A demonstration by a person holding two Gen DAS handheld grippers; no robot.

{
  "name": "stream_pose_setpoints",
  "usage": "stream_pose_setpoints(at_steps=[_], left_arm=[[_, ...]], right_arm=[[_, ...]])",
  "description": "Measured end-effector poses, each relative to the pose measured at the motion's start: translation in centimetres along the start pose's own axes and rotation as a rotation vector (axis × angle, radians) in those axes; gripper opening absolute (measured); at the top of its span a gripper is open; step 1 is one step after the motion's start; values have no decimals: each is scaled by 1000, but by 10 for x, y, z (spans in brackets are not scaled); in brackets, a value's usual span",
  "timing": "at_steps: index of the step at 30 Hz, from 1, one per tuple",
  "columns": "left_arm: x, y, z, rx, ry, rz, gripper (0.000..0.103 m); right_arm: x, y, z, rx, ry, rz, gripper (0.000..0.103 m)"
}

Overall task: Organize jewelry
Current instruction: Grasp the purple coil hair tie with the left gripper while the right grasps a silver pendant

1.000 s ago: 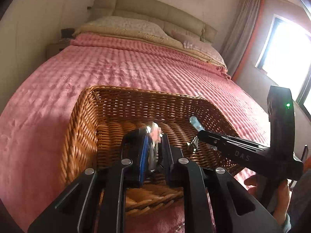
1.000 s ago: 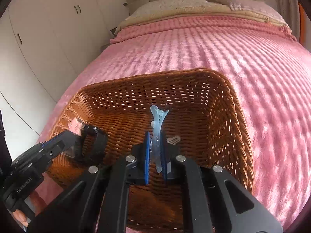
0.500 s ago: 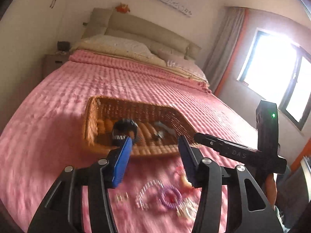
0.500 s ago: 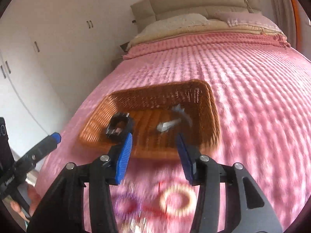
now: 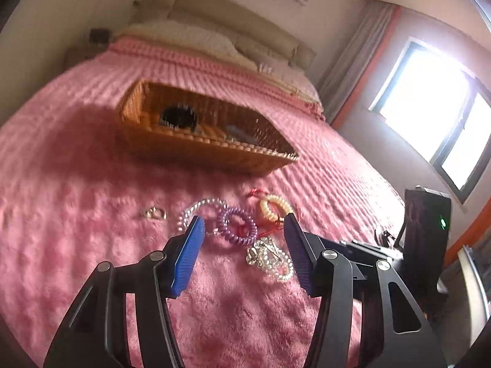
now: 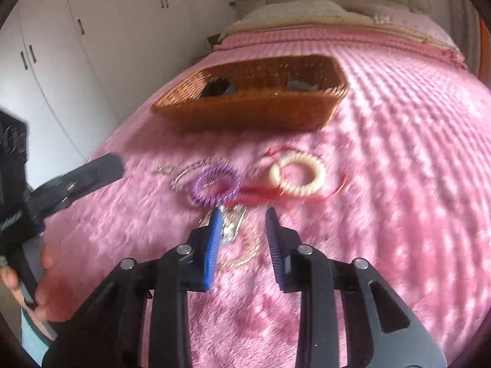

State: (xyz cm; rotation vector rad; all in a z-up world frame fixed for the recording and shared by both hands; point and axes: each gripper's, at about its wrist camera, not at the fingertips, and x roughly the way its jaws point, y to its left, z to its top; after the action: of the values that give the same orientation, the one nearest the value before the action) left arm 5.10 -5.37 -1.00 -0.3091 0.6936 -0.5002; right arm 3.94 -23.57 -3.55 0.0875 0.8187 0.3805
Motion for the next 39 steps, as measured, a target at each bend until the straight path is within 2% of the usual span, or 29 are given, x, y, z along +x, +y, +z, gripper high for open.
stream_pose_setpoints(at_steps=[3, 7, 9, 10, 13, 15, 18, 19, 24, 29, 31, 33, 36, 39], left_arm=[[18, 4, 5, -21, 46, -16, 46], [49, 6, 7, -26, 124, 22, 45], [62, 6, 7, -20, 157, 36, 37], [70, 6, 6, -19, 182, 49, 35], [79, 4, 3, 15, 196, 89, 25], [81, 1, 1, 41, 198, 111, 9], [80, 3, -1, 39, 186, 105, 7], [79, 3, -1, 40, 179, 102, 0], [69, 4, -1, 32, 154, 76, 0], [70, 9, 3, 0, 166, 53, 0], [71, 8, 7, -9, 163, 33, 19], [75, 4, 11, 2, 168, 22, 27], [92, -4, 14, 43, 215, 62, 27], [113, -14, 11, 117, 270, 145, 27]], right_arm=[[9, 7, -5, -26, 25, 2, 27], [18, 14, -3, -51, 37, -16, 27], [25, 15, -2, -60, 55, -38, 26], [29, 16, -1, -65, 68, -46, 15], [28, 18, -3, -71, 61, -55, 6], [21, 18, -3, -69, 34, -53, 4], [9, 16, 0, -60, -12, -35, 4], [5, 16, 1, -56, -23, -27, 4], [-11, 15, 9, -29, -73, 32, 4], [-36, 14, 17, -19, -136, 66, 4], [-44, 10, 19, -9, -158, 65, 4], [-51, 4, 20, 3, -174, 60, 4], [-54, -6, 21, 22, -181, 49, 4], [-49, -20, 20, 55, -163, 47, 4]])
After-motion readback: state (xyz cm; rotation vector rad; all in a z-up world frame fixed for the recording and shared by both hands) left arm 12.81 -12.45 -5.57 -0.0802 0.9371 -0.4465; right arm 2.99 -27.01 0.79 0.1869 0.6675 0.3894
